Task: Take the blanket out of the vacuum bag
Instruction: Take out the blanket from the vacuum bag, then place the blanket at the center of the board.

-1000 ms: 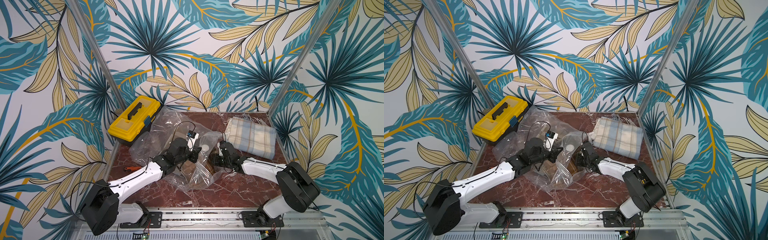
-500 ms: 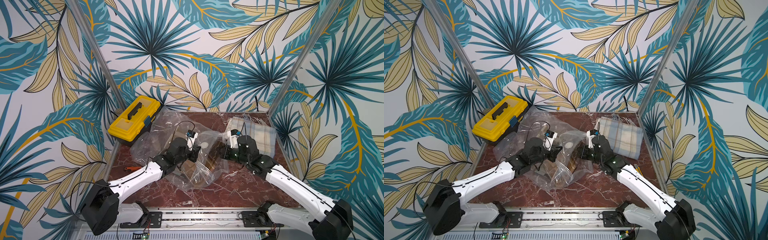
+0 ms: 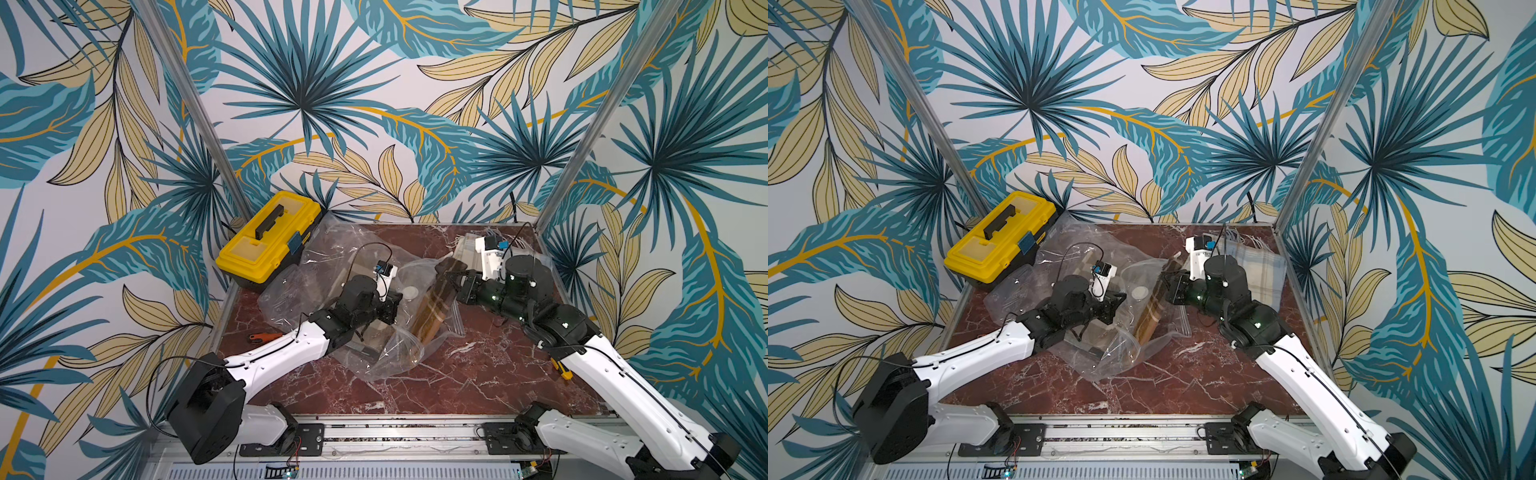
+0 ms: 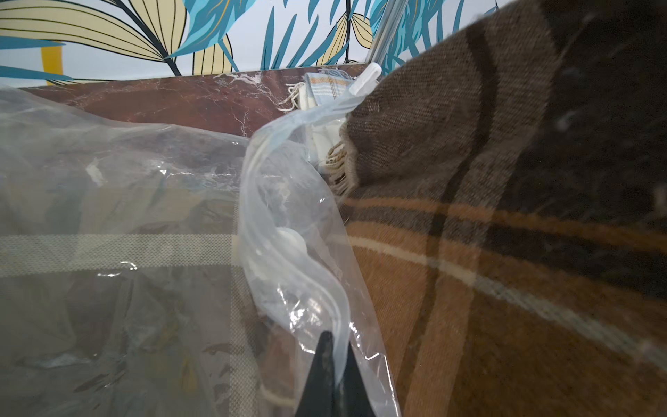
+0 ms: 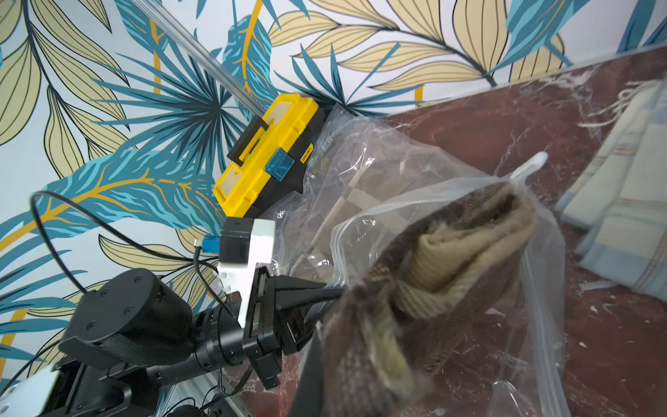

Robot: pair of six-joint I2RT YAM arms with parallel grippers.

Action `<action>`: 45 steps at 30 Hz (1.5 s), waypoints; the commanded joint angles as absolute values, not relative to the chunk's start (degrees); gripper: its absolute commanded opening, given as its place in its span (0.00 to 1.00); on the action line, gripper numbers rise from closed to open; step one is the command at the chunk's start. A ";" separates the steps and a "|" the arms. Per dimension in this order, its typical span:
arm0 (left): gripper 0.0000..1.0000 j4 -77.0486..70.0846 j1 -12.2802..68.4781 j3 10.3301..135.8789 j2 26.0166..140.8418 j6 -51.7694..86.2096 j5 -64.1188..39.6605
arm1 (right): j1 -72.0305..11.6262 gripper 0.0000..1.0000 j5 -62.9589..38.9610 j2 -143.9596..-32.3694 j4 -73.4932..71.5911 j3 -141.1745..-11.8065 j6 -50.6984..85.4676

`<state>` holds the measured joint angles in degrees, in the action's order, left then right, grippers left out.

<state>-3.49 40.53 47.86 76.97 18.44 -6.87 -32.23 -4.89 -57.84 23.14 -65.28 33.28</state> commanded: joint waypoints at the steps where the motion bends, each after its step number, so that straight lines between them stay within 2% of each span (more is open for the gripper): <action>1: 0.00 -3.12 40.69 48.69 76.22 18.34 -7.62 | -32.26 0.00 -0.11 -56.34 23.96 -69.77 28.34; 19: 0.00 -3.87 40.87 46.88 75.33 19.08 -7.86 | -32.15 0.00 12.88 -56.66 21.24 -78.84 21.98; 34: 0.00 -3.34 40.94 47.59 73.74 18.57 -6.35 | -31.66 0.00 21.79 -59.99 30.00 -89.74 15.11; 45: 0.00 -2.56 40.91 47.68 73.56 18.84 -6.79 | -31.44 0.00 30.10 -58.11 34.10 -91.98 10.11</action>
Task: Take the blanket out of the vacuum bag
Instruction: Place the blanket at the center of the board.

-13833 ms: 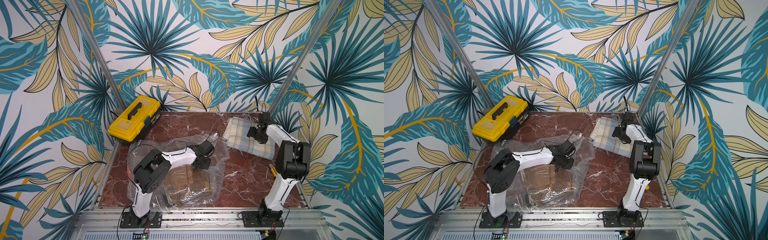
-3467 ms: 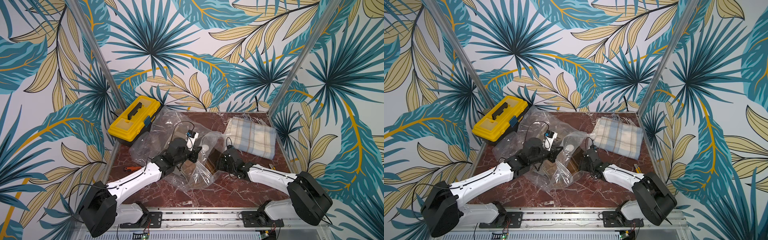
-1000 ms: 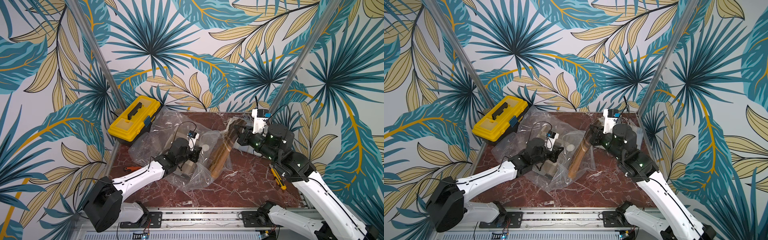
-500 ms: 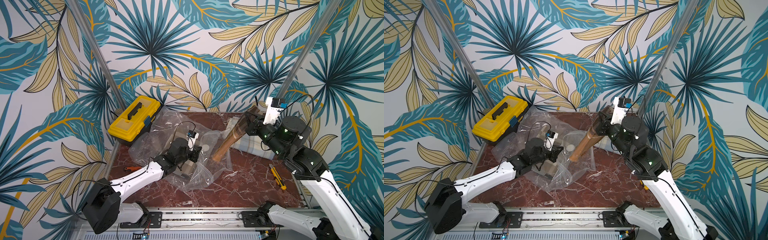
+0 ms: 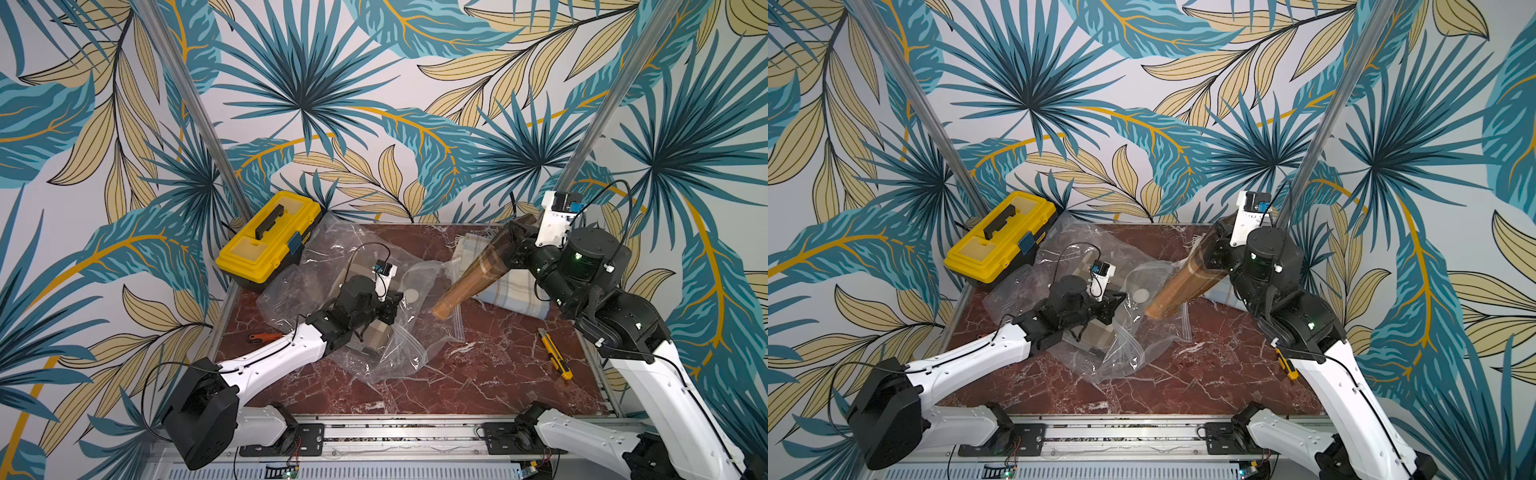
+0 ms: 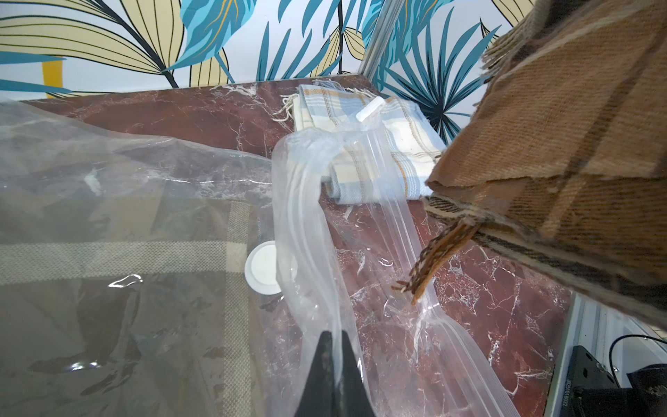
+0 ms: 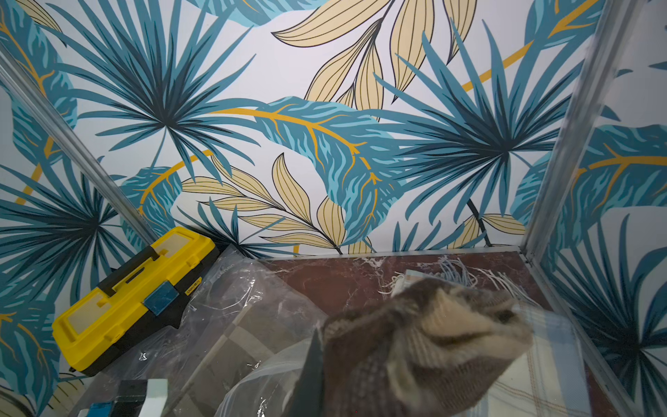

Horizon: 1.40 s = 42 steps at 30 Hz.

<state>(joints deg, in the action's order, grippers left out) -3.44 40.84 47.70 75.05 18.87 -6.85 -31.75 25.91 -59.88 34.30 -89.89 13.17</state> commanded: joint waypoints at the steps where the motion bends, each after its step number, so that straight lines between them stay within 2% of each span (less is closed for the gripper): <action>1: 0.00 -2.58 40.98 47.64 73.50 18.89 -6.83 | -31.46 0.00 30.86 -58.07 34.78 -92.57 9.52; 11: 0.00 -2.29 41.55 45.21 72.00 20.39 -6.37 | -31.12 0.00 35.75 -58.03 36.74 -91.85 5.57; 17: 0.00 -1.84 41.59 44.95 71.37 20.18 -5.71 | -28.12 0.00 33.85 -61.97 37.19 -92.15 4.07; 27: 0.00 -1.30 41.56 43.98 71.10 19.65 -4.52 | -15.25 0.00 20.87 -69.85 34.55 -94.24 5.27; 42: 0.00 -0.92 41.57 46.00 73.33 19.51 -3.76 | -7.29 0.00 9.12 -89.28 35.85 -110.40 4.78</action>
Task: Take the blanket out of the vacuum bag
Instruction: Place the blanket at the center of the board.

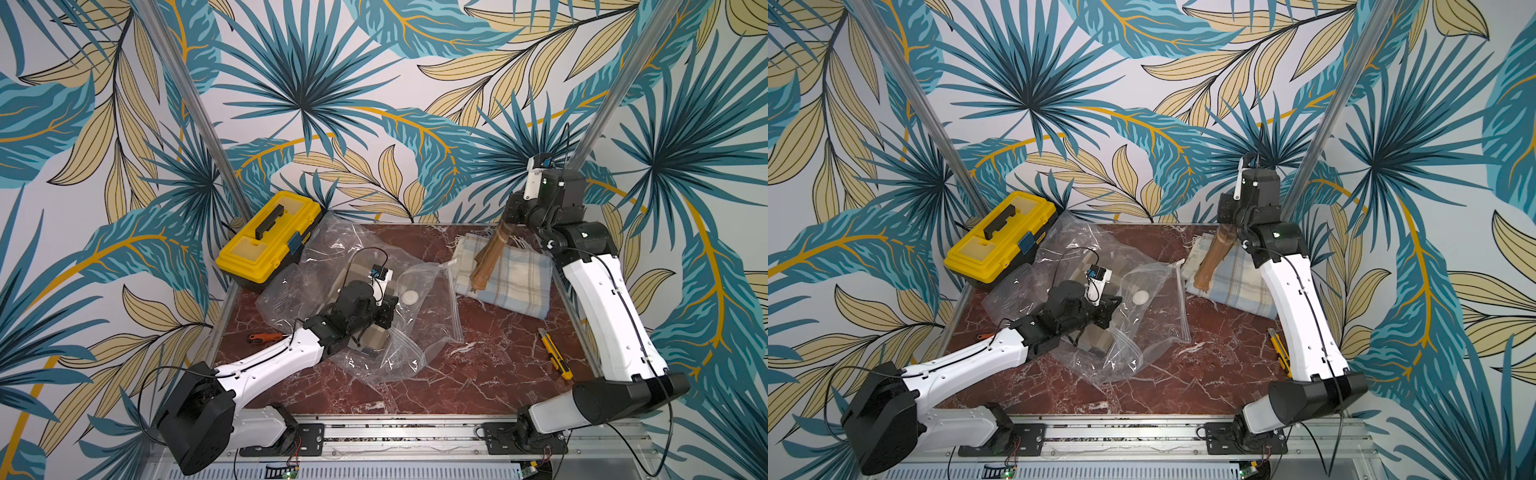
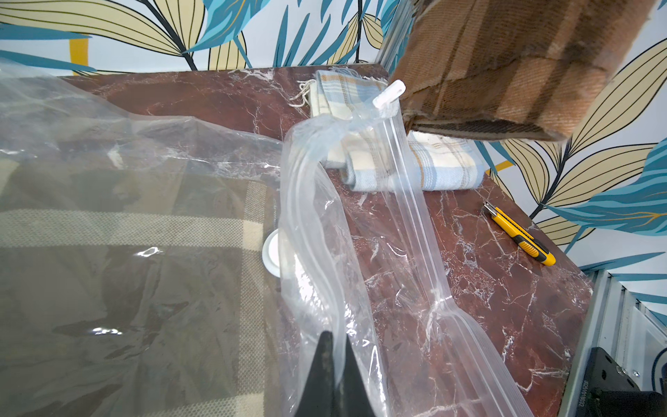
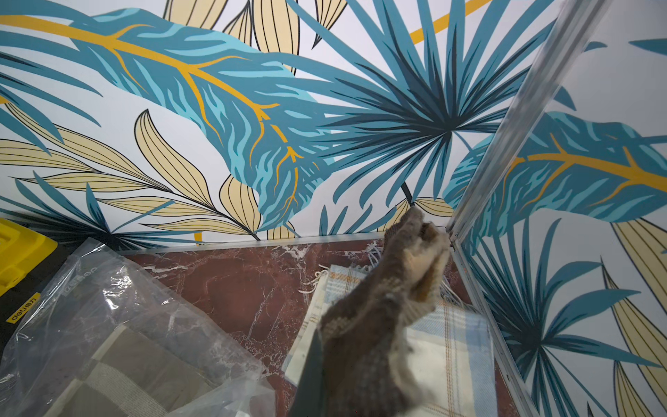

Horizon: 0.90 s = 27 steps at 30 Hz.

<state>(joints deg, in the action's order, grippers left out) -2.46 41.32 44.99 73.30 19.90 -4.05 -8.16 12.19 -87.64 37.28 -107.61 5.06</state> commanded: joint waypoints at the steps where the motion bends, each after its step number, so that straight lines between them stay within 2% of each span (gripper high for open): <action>1: 0.00 -0.87 41.54 45.81 73.17 19.60 -3.66 | -6.81 0.00 8.61 -90.23 35.95 -111.21 5.04; 16: 0.00 -1.36 41.52 42.20 71.80 19.95 -1.55 | -4.41 0.00 7.66 -109.00 39.84 -132.94 4.83; 22: 0.00 -1.51 41.51 42.32 72.42 19.52 -1.34 | -3.53 0.00 8.14 -114.40 36.43 -135.72 6.72; 27: 0.00 0.23 41.40 42.82 72.30 18.55 -0.22 | -2.58 0.00 6.20 -120.83 37.00 -143.16 9.61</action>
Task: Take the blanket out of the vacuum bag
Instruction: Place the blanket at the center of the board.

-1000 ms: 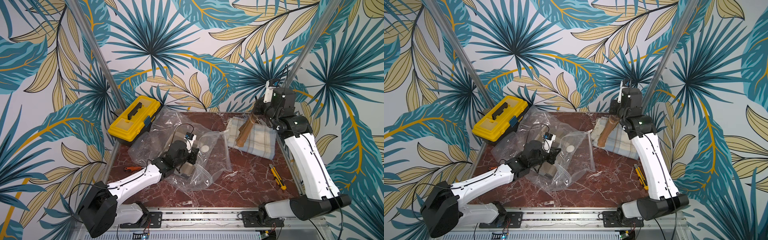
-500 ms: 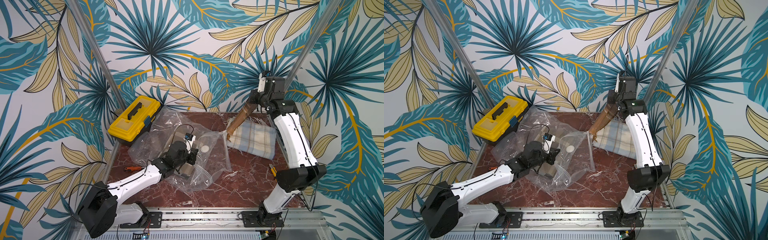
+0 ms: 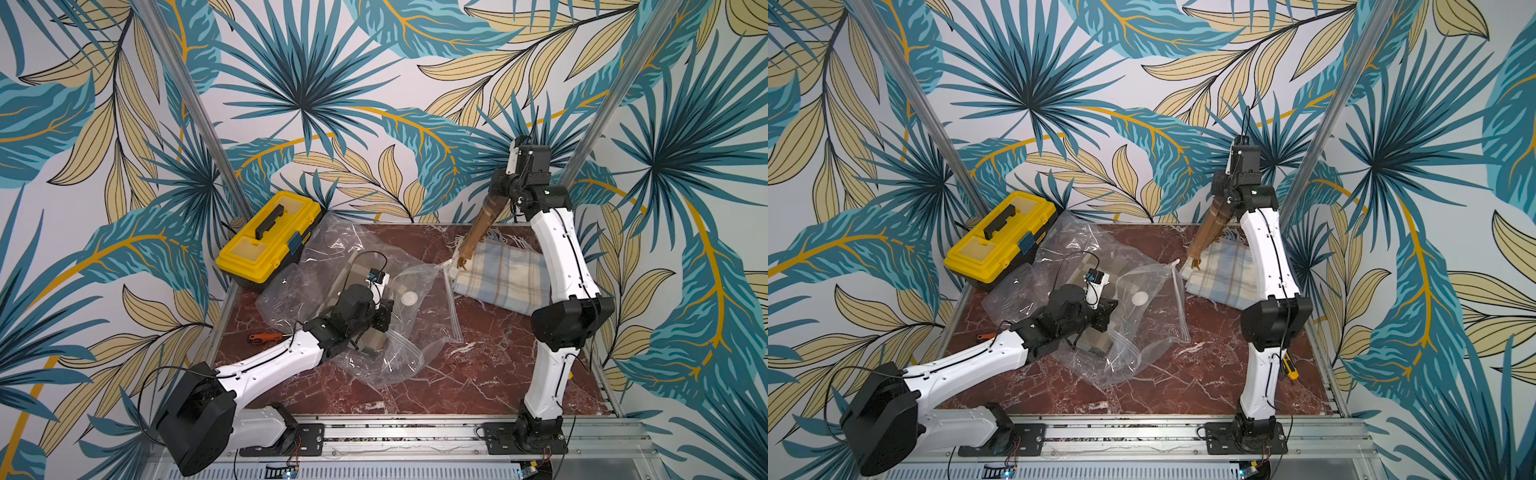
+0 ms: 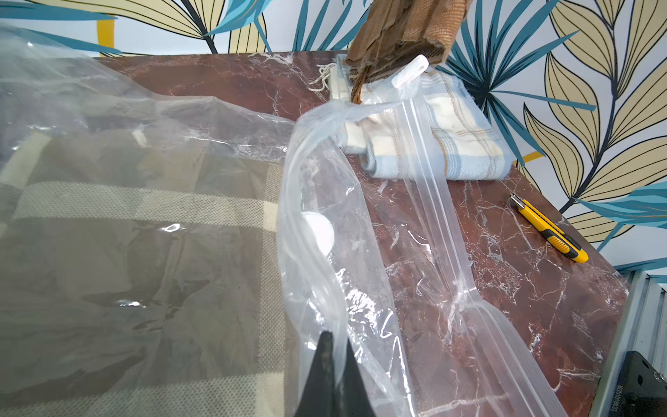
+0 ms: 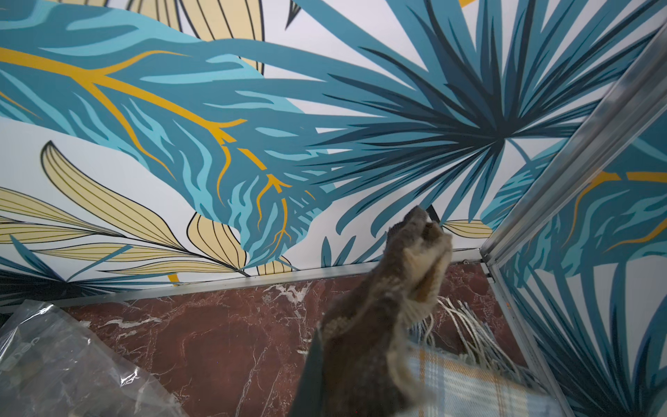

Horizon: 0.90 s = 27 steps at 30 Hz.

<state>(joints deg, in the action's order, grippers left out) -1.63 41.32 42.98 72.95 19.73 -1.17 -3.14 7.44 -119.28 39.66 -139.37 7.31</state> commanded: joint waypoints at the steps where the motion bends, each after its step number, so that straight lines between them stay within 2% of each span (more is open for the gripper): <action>1: 0.00 0.43 41.37 42.80 72.17 18.41 0.01 | -2.55 0.00 6.07 -121.87 37.00 -144.66 10.12; 6: 0.00 0.62 40.83 42.06 71.82 18.54 0.18 | -2.30 0.00 5.27 -124.84 35.66 -148.51 12.28; 20: 0.00 -0.76 39.81 41.32 73.21 19.22 -1.08 | -0.72 0.00 5.43 -125.09 34.10 -147.64 15.13; 23: 0.00 -1.52 39.77 41.14 73.90 19.52 -2.35 | -0.62 0.00 5.79 -122.11 32.98 -139.03 14.74; 27: 0.00 -0.79 39.78 41.83 74.44 19.25 -3.24 | -0.36 0.00 7.49 -111.87 22.61 -114.27 14.81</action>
